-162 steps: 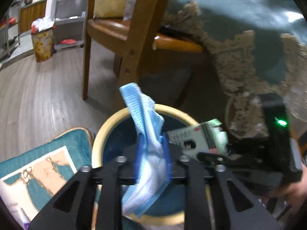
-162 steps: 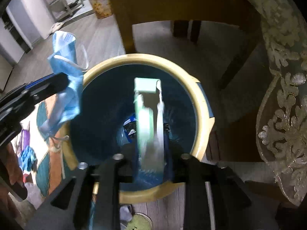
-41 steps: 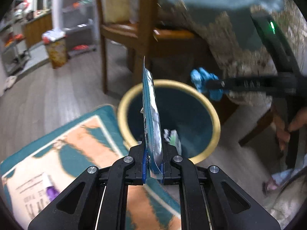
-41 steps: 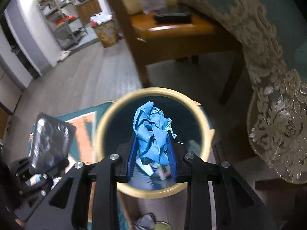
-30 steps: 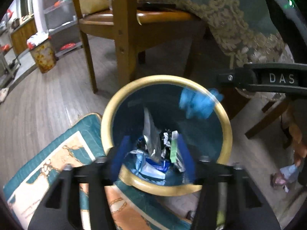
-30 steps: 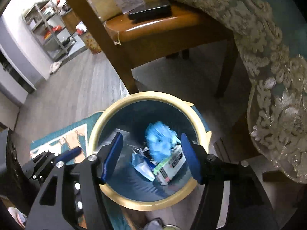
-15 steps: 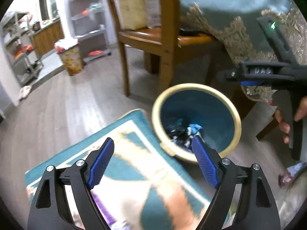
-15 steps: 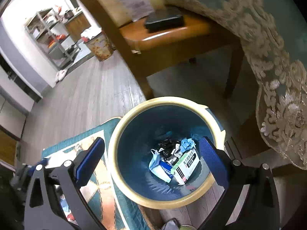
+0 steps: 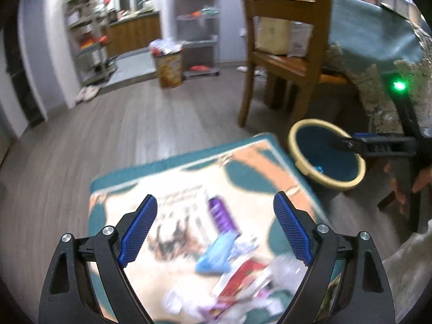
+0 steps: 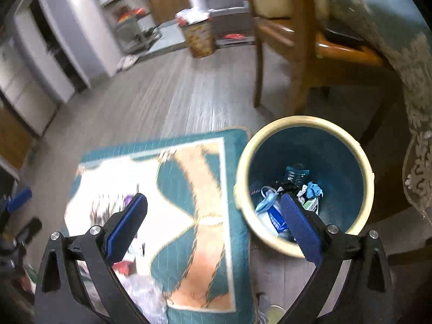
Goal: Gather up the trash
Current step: 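Grasp the clear plastic bag with right gripper while left grasps blue mask, then carry both items over the bin and open both grippers, then move both grippers back toward the remaining trash on the cushion, then grasp the white tissue with left gripper while right grasps foil medicine packet, then carry both items over the bin and open both grippers, then grasp the red-and-white wrapper with left gripper while right grasps purple spray bottle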
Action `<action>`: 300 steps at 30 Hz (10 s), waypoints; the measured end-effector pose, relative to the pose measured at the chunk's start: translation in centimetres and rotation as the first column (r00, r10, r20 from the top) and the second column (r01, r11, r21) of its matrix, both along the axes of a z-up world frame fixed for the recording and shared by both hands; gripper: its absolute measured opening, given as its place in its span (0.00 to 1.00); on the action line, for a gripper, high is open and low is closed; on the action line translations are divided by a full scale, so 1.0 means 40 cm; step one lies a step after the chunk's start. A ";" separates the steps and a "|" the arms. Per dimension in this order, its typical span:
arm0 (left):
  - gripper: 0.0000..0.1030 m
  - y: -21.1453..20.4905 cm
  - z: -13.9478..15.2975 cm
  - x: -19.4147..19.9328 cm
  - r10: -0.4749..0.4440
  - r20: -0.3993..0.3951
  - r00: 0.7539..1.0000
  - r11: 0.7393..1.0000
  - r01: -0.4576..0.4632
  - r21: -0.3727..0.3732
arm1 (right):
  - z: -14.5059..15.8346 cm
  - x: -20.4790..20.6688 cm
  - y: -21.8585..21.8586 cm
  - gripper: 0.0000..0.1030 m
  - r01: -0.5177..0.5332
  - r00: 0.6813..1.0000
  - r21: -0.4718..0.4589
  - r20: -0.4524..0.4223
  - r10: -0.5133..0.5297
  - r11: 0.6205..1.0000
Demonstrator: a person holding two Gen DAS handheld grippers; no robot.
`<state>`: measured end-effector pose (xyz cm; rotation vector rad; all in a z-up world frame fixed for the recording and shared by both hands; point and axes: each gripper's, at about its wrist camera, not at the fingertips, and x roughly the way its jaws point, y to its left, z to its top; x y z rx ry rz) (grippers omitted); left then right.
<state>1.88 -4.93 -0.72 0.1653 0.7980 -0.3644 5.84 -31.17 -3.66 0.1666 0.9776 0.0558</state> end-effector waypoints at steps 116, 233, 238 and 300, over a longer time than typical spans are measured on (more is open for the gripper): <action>0.62 -0.471 -0.073 0.173 -0.263 -0.115 0.958 0.965 0.261 -0.028 | -0.025 0.123 -0.396 0.61 0.242 0.969 0.027 -0.062 -0.239 0.970; 0.20 0.122 -0.212 0.072 0.151 -0.234 0.960 0.983 -0.170 -0.065 | -0.292 0.122 0.204 0.30 -0.156 0.955 -0.064 -0.265 0.134 0.986; 0.20 0.029 -0.138 0.093 0.076 -0.170 0.983 0.991 -0.093 -0.095 | -0.094 0.119 0.096 0.30 -0.084 0.988 0.038 -0.130 0.088 0.996; 0.64 -0.063 -0.028 0.005 -0.013 -0.046 0.999 0.998 0.010 -0.066 | 0.013 0.033 -0.055 0.80 0.072 0.997 0.056 -0.021 -0.071 0.996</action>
